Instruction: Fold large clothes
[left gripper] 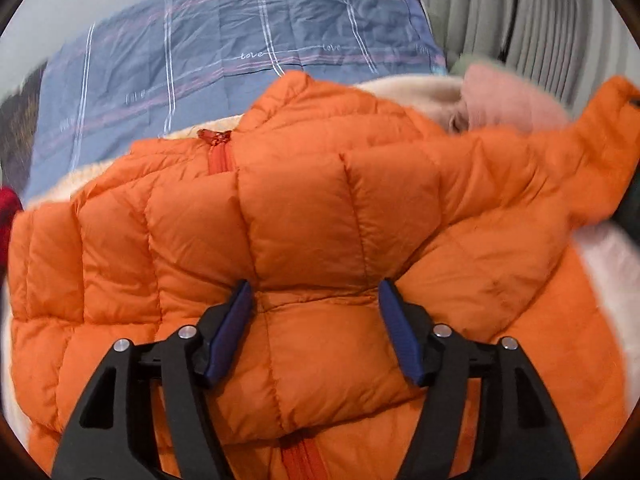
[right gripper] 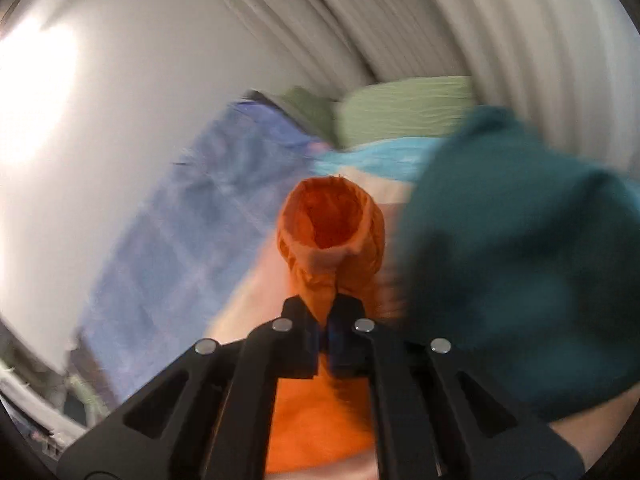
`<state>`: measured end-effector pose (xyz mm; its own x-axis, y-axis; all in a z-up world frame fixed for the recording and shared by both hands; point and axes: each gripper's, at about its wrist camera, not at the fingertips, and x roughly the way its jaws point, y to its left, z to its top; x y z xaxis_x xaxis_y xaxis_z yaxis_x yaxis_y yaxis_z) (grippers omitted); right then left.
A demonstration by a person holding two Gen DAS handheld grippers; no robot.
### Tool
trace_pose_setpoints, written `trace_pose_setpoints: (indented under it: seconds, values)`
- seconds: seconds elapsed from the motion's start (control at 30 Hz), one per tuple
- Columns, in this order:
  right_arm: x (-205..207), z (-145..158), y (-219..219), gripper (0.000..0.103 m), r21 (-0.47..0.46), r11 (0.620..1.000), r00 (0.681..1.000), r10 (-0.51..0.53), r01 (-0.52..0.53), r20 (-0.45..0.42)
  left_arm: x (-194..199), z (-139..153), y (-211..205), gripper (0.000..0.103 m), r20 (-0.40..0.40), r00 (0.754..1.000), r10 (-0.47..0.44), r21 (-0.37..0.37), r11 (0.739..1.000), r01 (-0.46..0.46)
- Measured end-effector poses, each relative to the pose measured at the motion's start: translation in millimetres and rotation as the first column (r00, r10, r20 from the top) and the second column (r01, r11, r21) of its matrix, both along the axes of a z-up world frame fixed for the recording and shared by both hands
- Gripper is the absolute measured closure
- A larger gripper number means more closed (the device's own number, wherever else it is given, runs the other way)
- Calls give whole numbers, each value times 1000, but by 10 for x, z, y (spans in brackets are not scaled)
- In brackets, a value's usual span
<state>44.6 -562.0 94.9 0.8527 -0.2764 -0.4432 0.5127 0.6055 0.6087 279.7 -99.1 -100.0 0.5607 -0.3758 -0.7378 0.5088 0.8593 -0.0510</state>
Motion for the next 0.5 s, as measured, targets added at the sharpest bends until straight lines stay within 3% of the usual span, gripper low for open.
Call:
trace_pose_setpoints:
  seconds: [0.1, 0.17, 0.27, 0.37, 0.5]
  values:
    - [345, 172, 767, 100, -96, 978, 979, 194, -188, 64, 79, 193, 284, 34, -71, 997, 41, -140, 989, -51]
    - [597, 220, 1386, 100, -162, 933, 939, 337, -323, 67, 117, 345, 518, 34, -93, 994, 59, -211, 975, -77]
    - [948, 176, 2306, 99, -226, 829, 847, 531, -511, 35, 154, 569, 957, 34, -90, 989, 115, -278, 951, -136]
    - [1248, -14, 3096, 98, -263, 706, 740, 671, -658, -51, 168, 698, 1362, 31, -105, 984, 142, -361, 917, -171]
    - [1520, -453, 3694, 98, -214, 614, 647, 746, -760, -155, 198, 702, 1683, 27, -170, 978, 118, -463, 867, -185]
